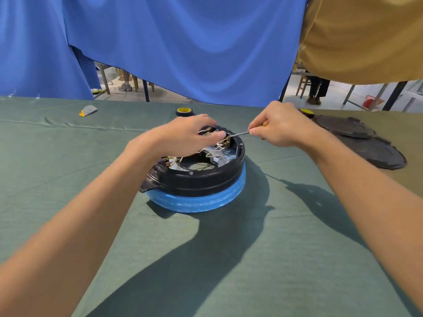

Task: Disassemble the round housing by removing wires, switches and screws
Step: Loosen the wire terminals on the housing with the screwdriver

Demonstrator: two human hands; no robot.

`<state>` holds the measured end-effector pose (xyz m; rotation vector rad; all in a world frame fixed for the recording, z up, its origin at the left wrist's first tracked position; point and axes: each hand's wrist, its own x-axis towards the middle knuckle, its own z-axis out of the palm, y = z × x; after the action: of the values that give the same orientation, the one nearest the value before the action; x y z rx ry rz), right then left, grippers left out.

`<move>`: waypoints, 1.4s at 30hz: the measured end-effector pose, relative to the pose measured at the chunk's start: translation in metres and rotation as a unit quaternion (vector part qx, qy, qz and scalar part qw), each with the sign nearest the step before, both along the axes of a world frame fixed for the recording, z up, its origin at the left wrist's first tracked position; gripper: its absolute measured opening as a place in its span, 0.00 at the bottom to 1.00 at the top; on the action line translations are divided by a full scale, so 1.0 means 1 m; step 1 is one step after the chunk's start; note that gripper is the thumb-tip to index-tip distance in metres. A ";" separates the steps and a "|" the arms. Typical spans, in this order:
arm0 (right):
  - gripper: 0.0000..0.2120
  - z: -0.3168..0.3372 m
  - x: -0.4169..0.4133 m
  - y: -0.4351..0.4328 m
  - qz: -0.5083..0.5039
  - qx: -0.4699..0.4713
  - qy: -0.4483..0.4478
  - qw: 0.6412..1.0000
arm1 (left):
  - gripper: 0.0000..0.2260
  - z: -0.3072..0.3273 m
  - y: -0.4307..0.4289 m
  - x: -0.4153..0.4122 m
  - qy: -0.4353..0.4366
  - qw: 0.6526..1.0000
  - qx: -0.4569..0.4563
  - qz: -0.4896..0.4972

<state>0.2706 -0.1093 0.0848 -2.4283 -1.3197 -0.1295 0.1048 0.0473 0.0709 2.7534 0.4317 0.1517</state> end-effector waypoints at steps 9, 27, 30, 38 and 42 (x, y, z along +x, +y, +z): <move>0.07 -0.001 -0.004 -0.001 0.005 -0.014 -0.070 0.997 | 0.15 0.001 0.032 0.084 0.078 0.991 0.072 -0.081; 0.05 -0.001 0.025 -0.007 0.074 0.013 0.123 0.990 | 0.14 -0.020 0.058 0.093 0.051 0.984 -0.091 -0.142; 0.04 -0.005 0.033 -0.008 0.089 0.040 0.185 0.978 | 0.14 -0.022 0.059 0.093 0.047 0.985 -0.097 -0.137; 0.05 -0.014 0.043 -0.005 0.074 0.067 0.315 0.944 | 0.14 -0.025 0.060 0.093 0.039 0.987 -0.092 -0.123; 0.06 -0.002 0.036 -0.004 0.081 0.049 0.142 0.985 | 0.14 -0.025 0.061 0.094 0.050 0.987 -0.099 -0.114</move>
<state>0.3064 -0.1135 0.0828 -2.1517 -1.3374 0.1843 0.1984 0.1079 0.0458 2.5968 0.1459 -0.0820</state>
